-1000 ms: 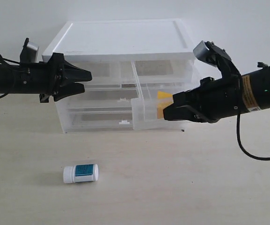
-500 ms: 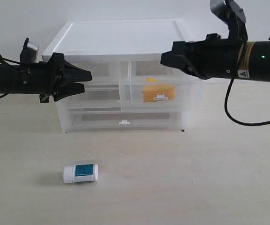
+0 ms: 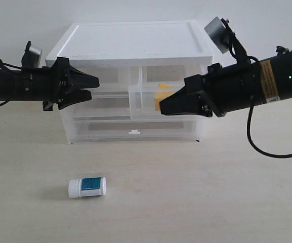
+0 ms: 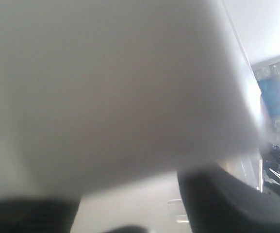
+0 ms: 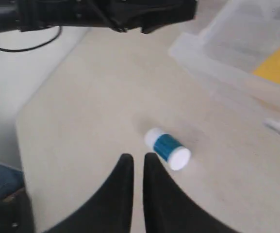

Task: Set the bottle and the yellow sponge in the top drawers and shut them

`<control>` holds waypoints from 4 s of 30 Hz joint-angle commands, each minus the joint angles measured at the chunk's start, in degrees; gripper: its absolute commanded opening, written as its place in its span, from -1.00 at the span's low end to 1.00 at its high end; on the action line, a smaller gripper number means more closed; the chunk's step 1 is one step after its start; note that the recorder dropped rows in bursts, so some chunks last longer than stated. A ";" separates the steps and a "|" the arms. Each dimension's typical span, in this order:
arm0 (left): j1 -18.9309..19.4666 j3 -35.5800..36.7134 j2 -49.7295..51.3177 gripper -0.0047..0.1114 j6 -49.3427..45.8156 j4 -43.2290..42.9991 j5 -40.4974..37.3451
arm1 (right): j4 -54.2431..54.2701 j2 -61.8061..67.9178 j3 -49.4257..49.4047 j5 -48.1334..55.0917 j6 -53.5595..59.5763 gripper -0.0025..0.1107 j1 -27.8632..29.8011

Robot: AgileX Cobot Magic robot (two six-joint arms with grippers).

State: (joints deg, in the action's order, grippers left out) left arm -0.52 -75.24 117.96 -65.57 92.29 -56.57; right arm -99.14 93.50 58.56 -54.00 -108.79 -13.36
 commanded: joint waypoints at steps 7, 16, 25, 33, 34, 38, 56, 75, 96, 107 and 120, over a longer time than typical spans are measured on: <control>0.47 -0.95 0.48 0.00 -1.24 2.95 5.84 | 11.58 -0.28 0.14 38.48 9.63 -0.89 -8.03; 0.47 -0.95 0.48 0.00 -1.24 2.69 5.61 | 22.64 -2.23 9.86 35.95 15.20 -0.89 -10.61; 0.47 -0.95 0.48 0.00 -1.36 2.66 4.98 | -0.81 -3.65 -0.27 35.13 -3.56 -0.89 -10.61; 0.47 -0.95 0.48 0.00 -1.36 3.40 4.52 | -0.81 0.36 0.34 47.92 -1.09 -0.89 -10.61; 0.47 -0.95 0.48 0.00 -1.36 3.40 4.52 | -0.81 1.76 1.26 48.02 -1.09 -0.89 -10.61; 0.47 -0.95 0.48 0.00 -1.36 2.41 4.25 | -0.44 8.46 10.32 49.95 -1.17 -0.89 -10.61; 2.06 -0.95 0.48 0.00 1.08 -1.62 -1.31 | -0.81 7.54 14.09 33.60 -6.94 -0.89 -10.50; 4.55 5.66 0.35 -0.33 1.55 -2.11 -13.39 | -0.81 5.84 3.36 34.73 -1.75 -0.72 -10.50; 4.44 5.20 0.35 0.12 -0.16 3.43 -13.39 | -0.81 10.88 12.57 45.81 -4.11 0.19 -10.61; 3.98 3.84 0.68 0.10 -0.88 7.50 -12.13 | -0.81 11.12 14.06 49.65 -3.10 0.18 -10.61; 0.97 -2.38 5.35 0.08 1.98 6.06 -12.36 | -0.81 11.12 14.25 49.34 -1.55 0.18 -10.61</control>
State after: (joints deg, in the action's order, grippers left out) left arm 0.67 -76.92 122.74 -63.96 98.58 -68.93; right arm -99.96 104.53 71.35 -8.66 -111.89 -24.59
